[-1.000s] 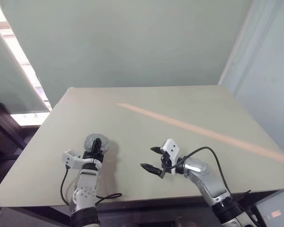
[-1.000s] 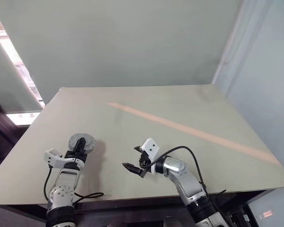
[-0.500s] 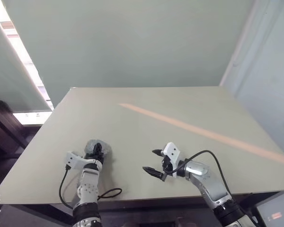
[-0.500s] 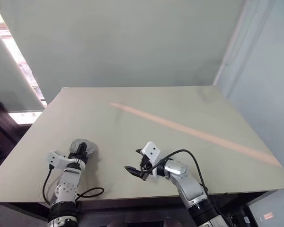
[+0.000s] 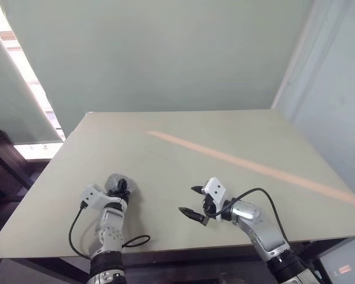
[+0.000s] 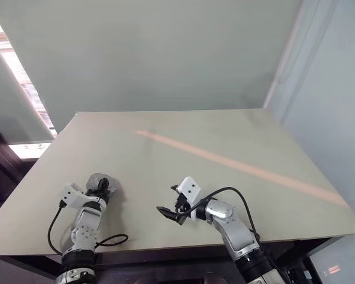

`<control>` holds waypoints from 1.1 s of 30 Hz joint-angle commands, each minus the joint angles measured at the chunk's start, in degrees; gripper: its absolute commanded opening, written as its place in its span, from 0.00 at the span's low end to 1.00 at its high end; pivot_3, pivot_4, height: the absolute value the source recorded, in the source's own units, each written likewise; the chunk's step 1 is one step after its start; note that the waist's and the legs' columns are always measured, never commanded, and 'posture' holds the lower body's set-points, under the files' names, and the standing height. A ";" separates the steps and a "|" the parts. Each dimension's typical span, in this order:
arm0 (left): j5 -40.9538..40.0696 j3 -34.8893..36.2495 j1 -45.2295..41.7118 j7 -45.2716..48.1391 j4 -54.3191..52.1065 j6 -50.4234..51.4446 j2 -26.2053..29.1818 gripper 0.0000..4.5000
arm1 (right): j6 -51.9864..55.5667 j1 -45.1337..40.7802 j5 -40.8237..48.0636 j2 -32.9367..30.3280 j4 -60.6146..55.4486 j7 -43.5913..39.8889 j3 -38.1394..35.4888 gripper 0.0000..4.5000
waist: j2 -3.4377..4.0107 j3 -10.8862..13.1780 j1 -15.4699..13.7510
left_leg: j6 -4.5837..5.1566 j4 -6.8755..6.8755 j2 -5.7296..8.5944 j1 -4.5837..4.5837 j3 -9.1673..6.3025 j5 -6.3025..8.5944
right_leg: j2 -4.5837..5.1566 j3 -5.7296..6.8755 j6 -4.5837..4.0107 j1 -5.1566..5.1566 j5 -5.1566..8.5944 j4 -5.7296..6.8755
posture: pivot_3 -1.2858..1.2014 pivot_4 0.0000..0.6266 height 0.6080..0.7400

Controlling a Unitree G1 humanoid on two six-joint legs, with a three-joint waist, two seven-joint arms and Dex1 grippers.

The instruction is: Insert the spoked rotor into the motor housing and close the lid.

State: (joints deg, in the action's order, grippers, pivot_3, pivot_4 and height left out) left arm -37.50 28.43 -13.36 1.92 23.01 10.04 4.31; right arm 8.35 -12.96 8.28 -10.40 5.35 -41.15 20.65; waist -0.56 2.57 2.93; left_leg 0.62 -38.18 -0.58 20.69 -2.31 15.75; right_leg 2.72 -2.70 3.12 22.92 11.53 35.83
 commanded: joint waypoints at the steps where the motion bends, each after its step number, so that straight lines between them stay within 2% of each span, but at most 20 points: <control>1: 1.07 0.78 0.22 -0.51 -2.14 -0.71 1.24 0.82 | -1.76 -1.88 -0.48 0.22 -0.40 -0.07 -0.79 1.00 | -0.02 0.00 -0.11 | 0.00 0.00 0.00 0.04 -0.01 0.00 | 0.00 0.00 0.00 0.03 0.00 0.00 | 0.52 0.00 1.00; 3: 1.16 0.74 0.49 -0.28 -2.47 -0.57 1.40 0.97 | -1.88 -1.99 -0.60 0.37 -0.10 -0.12 -0.83 1.00 | -0.04 -0.02 -0.13 | 0.00 0.00 0.01 0.07 -0.01 0.00 | 0.01 0.01 0.00 0.02 -0.01 -0.02 | 0.52 0.00 1.00; 4: 0.89 0.65 0.76 0.30 -2.90 -0.19 1.44 0.99 | -1.90 -2.03 -0.62 0.42 -0.01 -0.15 -0.84 1.00 | -0.04 -0.02 -0.13 | 0.00 0.00 0.02 0.04 0.01 0.00 | 0.01 -0.01 0.00 0.01 0.00 -0.02 | 0.52 0.00 1.00; 11: 3.07 0.71 1.30 -1.46 -3.43 -0.93 2.42 0.99 | -2.30 -2.43 -0.86 0.63 1.00 -0.24 -0.93 1.00 | -0.04 -0.02 -0.10 | 0.00 -0.01 0.02 0.03 0.00 0.00 | 0.01 -0.01 -0.01 0.00 0.00 -0.01 | 0.52 0.00 1.00; 15: 9.88 -0.03 1.76 -7.10 -1.92 -2.96 4.87 0.99 | -2.64 -2.60 -0.92 0.51 1.58 -0.30 -1.16 1.00 | -0.05 -0.03 -0.12 | 0.00 0.00 0.02 0.03 0.00 0.00 | 0.01 -0.01 0.00 0.02 0.00 0.00 | 0.52 0.00 1.00; 18: 14.20 -0.96 2.22 -8.02 -1.41 -5.83 6.84 0.99 | -2.84 -2.62 -1.00 0.44 1.99 -0.44 -1.34 1.00 | -0.05 -0.03 -0.14 | 0.00 0.01 0.02 0.03 0.00 0.00 | 0.01 -0.01 0.00 0.02 0.00 -0.01 | 0.52 0.00 1.00; 23: 16.78 -3.31 3.25 -1.85 -4.56 -12.39 8.07 0.99 | -2.86 -2.87 -0.77 0.76 2.58 -0.08 -1.92 1.00 | -0.05 -0.03 -0.17 | -0.02 0.01 0.04 0.05 0.01 0.00 | 0.05 0.00 -0.01 0.01 -0.01 -0.02 | 0.52 0.00 1.00; 28: 13.58 -7.72 6.46 9.86 -14.19 -10.59 8.73 0.99 | -1.53 -3.02 0.80 1.64 2.58 1.19 -4.52 1.00 | -0.05 -0.03 -0.12 | -0.03 0.01 0.04 0.06 0.03 0.00 | 0.06 -0.01 -0.04 0.04 0.01 -0.02 | 0.52 0.00 1.00; 33: 12.48 -16.16 9.93 20.80 -25.28 -5.05 11.39 0.99 | 1.23 -2.24 3.99 1.57 0.64 2.97 -9.73 1.00 | -0.02 -0.02 -0.13 | -0.02 0.05 0.02 0.07 0.09 0.00 | 0.05 -0.06 -0.09 0.09 0.04 -0.01 | 0.52 0.00 1.00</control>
State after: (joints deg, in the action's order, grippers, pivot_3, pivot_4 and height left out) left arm -23.93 15.53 -3.65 18.82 3.30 3.16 14.43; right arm 8.99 -14.80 9.75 -8.69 8.77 -38.96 14.09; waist -0.58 2.56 2.81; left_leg 0.59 -38.13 -0.55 20.76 -2.23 15.75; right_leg 2.77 -2.76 3.03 23.02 11.57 35.82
